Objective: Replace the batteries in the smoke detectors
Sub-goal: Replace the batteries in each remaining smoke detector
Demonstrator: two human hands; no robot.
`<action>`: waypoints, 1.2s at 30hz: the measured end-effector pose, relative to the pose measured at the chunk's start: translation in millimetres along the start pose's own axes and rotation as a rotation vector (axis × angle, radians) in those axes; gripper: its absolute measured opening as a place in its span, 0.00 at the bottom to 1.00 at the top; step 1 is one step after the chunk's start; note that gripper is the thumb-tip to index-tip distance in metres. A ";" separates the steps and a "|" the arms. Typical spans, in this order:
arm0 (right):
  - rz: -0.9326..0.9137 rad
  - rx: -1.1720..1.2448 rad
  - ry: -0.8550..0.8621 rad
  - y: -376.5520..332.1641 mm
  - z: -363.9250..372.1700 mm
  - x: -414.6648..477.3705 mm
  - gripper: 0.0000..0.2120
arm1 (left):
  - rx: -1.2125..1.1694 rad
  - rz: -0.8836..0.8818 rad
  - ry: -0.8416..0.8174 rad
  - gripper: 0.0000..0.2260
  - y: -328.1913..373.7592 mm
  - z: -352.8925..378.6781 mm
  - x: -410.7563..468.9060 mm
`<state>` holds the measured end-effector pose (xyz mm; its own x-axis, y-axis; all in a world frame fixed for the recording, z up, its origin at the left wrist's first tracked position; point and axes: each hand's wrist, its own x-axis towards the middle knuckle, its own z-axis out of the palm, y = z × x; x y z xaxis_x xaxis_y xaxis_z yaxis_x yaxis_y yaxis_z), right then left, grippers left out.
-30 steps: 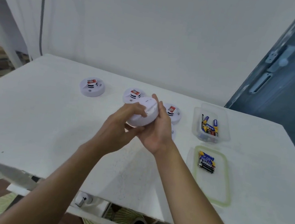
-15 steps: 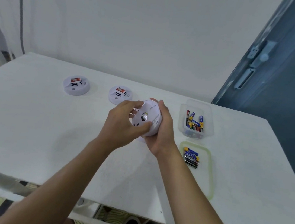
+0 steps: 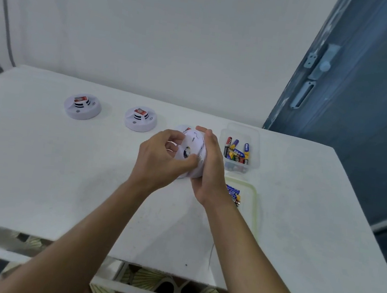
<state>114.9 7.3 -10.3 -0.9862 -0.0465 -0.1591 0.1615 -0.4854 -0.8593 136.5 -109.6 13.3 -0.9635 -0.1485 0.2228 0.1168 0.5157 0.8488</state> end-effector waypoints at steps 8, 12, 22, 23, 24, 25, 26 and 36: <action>0.062 0.117 0.088 -11.4 -29.0 -12.1 0.11 | -0.109 -0.033 -0.132 0.18 -7.6 -7.9 -8.9; 0.047 0.162 0.149 -15.7 -43.1 -13.2 0.09 | 0.069 -0.064 -0.272 0.17 -21.6 -10.2 -20.1; 0.058 0.231 0.176 -16.2 -60.7 -18.8 0.15 | 0.391 -0.101 -0.499 0.22 -45.9 -1.1 -36.0; 0.060 0.238 0.174 -16.6 -61.7 -19.3 0.14 | 0.388 -0.094 -0.467 0.19 -44.6 -0.3 -36.5; 0.062 0.242 0.172 -16.3 -62.8 -19.4 0.13 | 0.385 -0.085 -0.440 0.18 -43.8 0.5 -36.1; 0.067 0.244 0.172 -16.3 -63.4 -19.8 0.14 | 0.391 -0.066 -0.433 0.19 -42.1 1.0 -35.8; 0.070 0.244 0.175 -15.9 -64.2 -19.7 0.15 | 0.405 -0.050 -0.438 0.18 -41.7 1.6 -34.7; 0.104 0.287 0.160 -13.1 -66.3 -20.5 0.16 | 0.395 -0.088 -0.397 0.04 -61.0 5.1 -32.8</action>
<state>135.5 72.4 -28.0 -0.9430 0.0181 -0.3323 0.2212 -0.7118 -0.6666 159.8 -132.0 -48.2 -0.9911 0.0843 -0.1031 0.0065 0.8036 0.5952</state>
